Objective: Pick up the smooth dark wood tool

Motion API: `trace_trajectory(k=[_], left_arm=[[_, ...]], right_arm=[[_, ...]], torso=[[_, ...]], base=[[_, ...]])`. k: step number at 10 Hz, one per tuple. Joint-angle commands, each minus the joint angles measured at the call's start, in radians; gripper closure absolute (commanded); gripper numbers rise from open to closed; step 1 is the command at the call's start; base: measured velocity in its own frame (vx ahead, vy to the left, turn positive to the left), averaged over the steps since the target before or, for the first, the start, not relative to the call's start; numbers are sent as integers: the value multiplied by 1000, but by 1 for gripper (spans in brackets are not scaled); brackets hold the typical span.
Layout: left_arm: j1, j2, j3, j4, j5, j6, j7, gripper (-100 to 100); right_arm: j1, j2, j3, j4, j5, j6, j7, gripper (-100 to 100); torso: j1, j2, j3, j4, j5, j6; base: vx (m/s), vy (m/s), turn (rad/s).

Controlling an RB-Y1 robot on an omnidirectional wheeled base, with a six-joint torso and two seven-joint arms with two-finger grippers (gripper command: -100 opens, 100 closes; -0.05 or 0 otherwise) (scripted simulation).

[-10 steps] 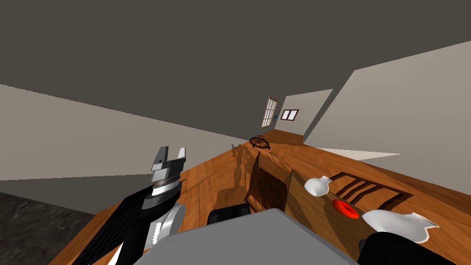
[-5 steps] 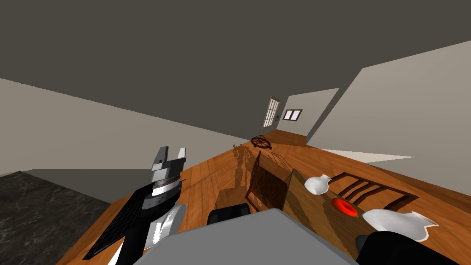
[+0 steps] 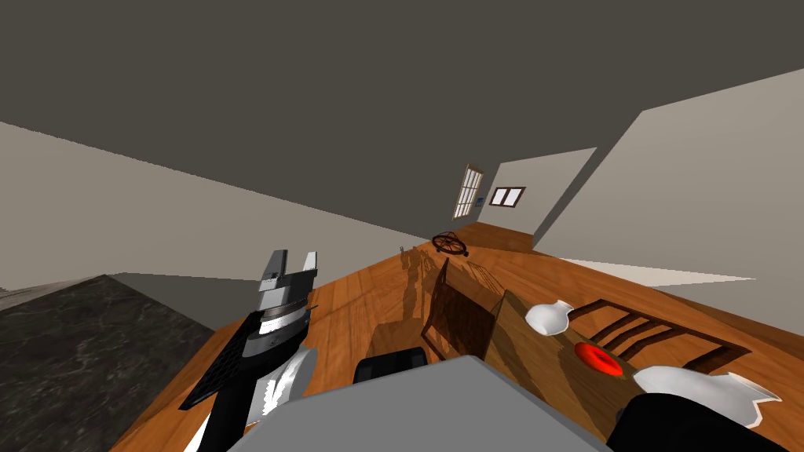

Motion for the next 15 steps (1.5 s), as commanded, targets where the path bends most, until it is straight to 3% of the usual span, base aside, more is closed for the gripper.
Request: trace_trajectory(k=[1, 2, 6, 7, 8, 9, 10, 14, 15], left_arm=[[0, 0, 0, 0, 0, 0, 0, 0], [0, 0, 0, 0, 0, 0, 0, 0], [0, 0, 0, 0, 0, 0, 0, 0], [0, 0, 0, 0, 0, 0, 0, 0], [0, 0, 0, 0, 0, 0, 0, 0], [0, 0, 0, 0, 0, 0, 0, 0], [0, 0, 0, 0, 0, 0, 0, 0], [0, 0, 0, 0, 0, 0, 0, 0], [0, 0, 0, 0, 0, 0, 0, 0]], right_arm=[[0, 0, 0, 0, 0, 0, 0, -100], [0, -1, 2, 0, 0, 1, -4, 100], [-1, -3, 0, 0, 0, 3, -3, 100], [-1, -3, 0, 0, 0, 4, -3, 0], [13, 22, -33, -7, 17, -17, 27, 100], [29, 47, -67, -16, 35, -36, 60, 100], [29, 47, -78, -16, 35, -36, 62, 100], [79, 124, -202, -42, 90, -96, 167, 100], [79, 124, -212, -42, 90, -96, 167, 100]], torso=[[0, 0, 0, 0, 0, 0], [-1, -1, 0, 0, 0, 0], [-3, -1, -1, 0, -3, 1], [-3, -1, -1, 0, -3, 1], [-3, -1, 0, 0, -3, 1], [-5, -1, -1, -1, -4, 3], [-5, -1, -1, -2, -5, 4], [-5, -5, -3, -2, -5, 2], [-5, -6, -3, -2, -5, 2]], base=[[-3, 5, 10], [0, 0, 0], [0, 0, 0], [0, 0, 0], [23, -31, -96], [41, -41, -153], [26, -24, -115], [74, -20, -59], [61, -7, -29]])
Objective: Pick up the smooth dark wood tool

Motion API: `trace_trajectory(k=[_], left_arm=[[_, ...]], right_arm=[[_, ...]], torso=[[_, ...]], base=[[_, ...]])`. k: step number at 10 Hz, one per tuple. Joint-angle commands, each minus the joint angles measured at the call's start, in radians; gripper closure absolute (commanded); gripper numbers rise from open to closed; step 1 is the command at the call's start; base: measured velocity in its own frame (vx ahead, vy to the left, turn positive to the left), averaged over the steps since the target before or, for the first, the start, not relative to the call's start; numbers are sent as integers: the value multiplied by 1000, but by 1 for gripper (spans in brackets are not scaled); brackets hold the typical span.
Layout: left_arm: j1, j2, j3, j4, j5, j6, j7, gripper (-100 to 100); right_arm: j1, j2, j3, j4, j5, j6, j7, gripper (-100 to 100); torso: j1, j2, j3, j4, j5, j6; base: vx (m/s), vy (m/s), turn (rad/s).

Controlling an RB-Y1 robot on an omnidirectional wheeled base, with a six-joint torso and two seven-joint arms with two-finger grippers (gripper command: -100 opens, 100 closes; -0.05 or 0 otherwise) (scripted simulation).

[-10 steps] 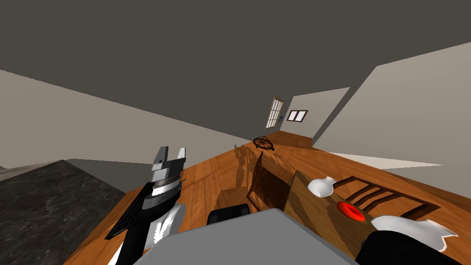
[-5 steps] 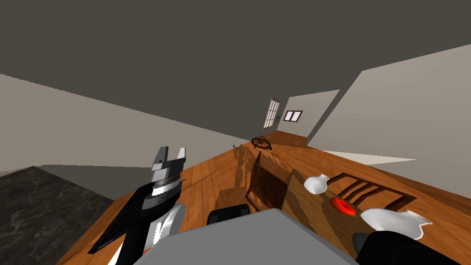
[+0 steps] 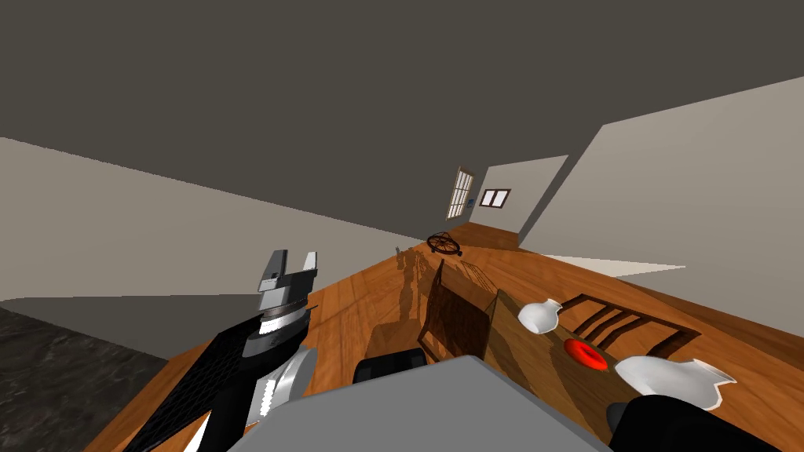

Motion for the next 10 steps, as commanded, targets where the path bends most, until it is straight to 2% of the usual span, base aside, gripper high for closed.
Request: trace_trajectory(k=[1, 2, 3, 4, 5, 7, 8, 9, 10], left_arm=[[0, 0, 0, 0, 0, 0, 0, 0], [0, 0, 0, 0, 0, 0, 0, 0], [0, 0, 0, 0, 0, 0, 0, 0], [0, 0, 0, 0, 0, 0, 0, 0], [0, 0, 0, 0, 0, 0, 0, 0], [0, 0, 0, 0, 0, 0, 0, 0], [0, 0, 0, 0, 0, 0, 0, 0], [0, 0, 0, 0, 0, 0, 0, 0], [0, 0, 0, 0, 0, 0, 0, 0]], right_arm=[[17, 28, -50, -8, 19, -25, 43, 100], [34, 53, -81, -17, 38, -45, 78, 100], [34, 53, -100, -17, 38, -45, 78, 100], [50, 79, -134, -25, 56, -65, 113, 100], [50, 79, -145, -25, 56, -65, 113, 100], [83, 130, -215, -43, 93, -105, 183, 100], [83, 130, -234, -43, 93, -105, 183, 100], [80, 126, -219, -39, 88, -101, 180, 100], [81, 126, -222, -40, 89, -103, 182, 0]], torso=[[0, 0, 0, 0, 0, 0], [-1, 0, 0, 0, 0, 1], [-2, -1, -1, -1, -1, 1], [-1, -1, -1, 0, 0, 0], [-1, -1, -1, -1, -1, 0], [0, 0, 0, -1, -1, 1], [-1, -1, -1, -1, -1, 1], [-2, -1, -1, -1, -1, 0], [-1, 1, 0, 0, -1, 0]], base=[[65, -20, -55], [94, -43, -106], [74, -20, -43], [72, -16, -49], [56, -5, -34], [75, -14, -78], [74, -21, -40], [21, -4, -3], [0, 0, 0]])
